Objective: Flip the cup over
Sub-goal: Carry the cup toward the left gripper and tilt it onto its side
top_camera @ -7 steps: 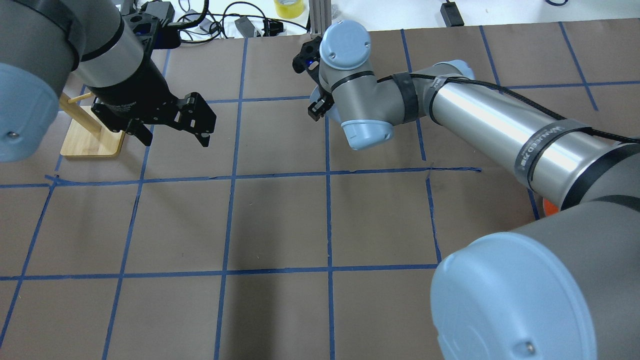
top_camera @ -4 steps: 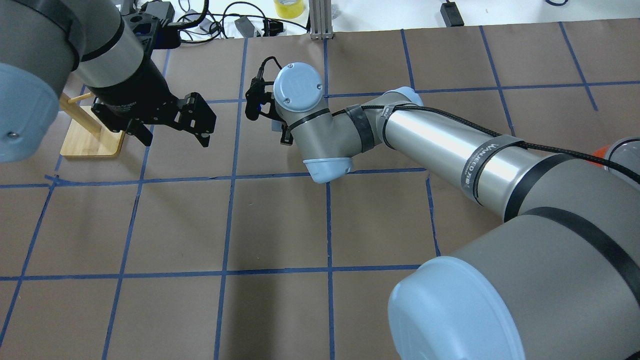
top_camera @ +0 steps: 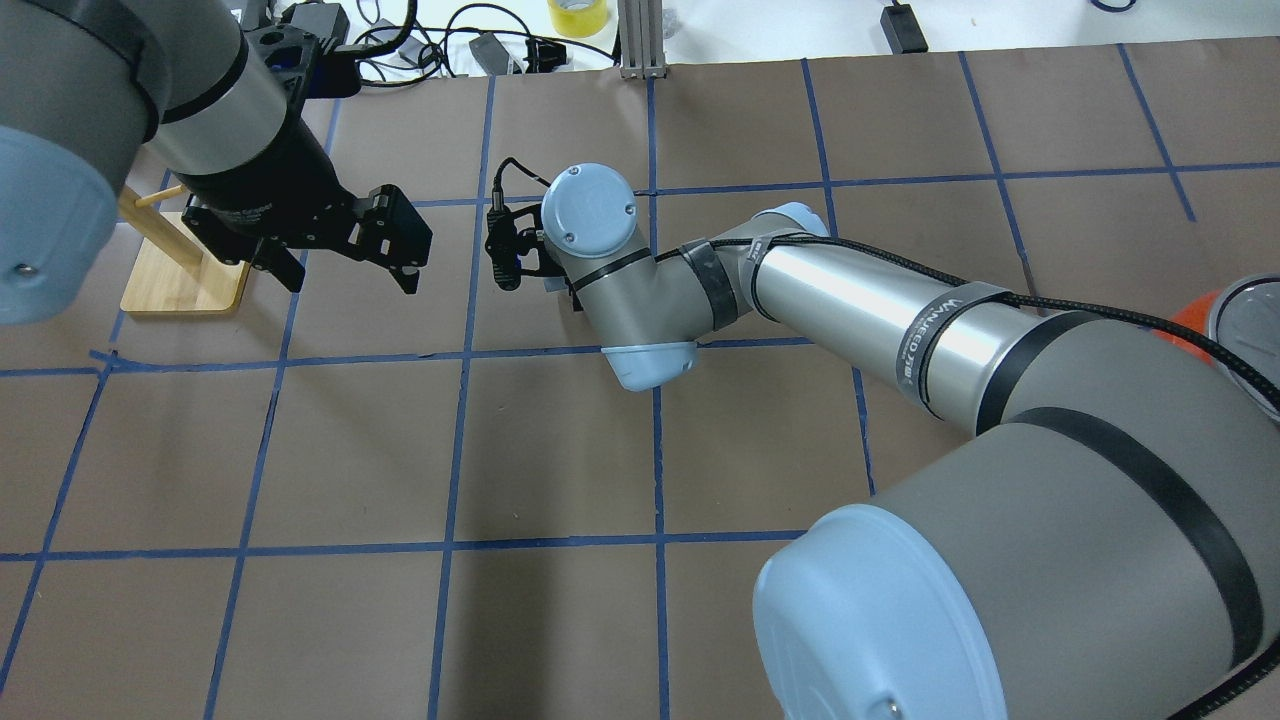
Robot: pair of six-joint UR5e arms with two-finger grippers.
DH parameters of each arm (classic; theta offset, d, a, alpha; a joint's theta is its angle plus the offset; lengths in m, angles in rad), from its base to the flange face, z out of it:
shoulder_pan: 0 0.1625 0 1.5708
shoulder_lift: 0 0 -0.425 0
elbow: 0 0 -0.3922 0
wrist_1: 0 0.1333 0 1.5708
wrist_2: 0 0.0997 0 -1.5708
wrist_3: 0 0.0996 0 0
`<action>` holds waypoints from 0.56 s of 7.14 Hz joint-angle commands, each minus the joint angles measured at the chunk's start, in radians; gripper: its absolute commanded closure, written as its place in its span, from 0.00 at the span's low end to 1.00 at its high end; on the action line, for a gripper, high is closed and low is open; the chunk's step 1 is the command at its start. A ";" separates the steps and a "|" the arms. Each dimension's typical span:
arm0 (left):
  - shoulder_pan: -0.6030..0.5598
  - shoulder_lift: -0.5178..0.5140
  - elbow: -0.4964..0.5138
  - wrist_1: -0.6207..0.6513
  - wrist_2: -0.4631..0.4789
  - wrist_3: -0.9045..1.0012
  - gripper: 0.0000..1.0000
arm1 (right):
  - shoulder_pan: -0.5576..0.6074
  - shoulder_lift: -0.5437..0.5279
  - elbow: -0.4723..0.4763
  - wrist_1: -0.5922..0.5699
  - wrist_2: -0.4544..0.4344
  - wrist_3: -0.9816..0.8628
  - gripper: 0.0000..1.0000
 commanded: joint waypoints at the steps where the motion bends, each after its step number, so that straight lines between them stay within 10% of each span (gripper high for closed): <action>1: 0.000 0.000 0.000 0.000 0.000 0.000 0.00 | 0.002 -0.004 0.012 0.031 -0.001 0.000 0.64; 4: 0.000 0.000 0.002 -0.002 0.000 0.000 0.00 | 0.005 -0.004 0.014 0.065 0.007 0.000 0.59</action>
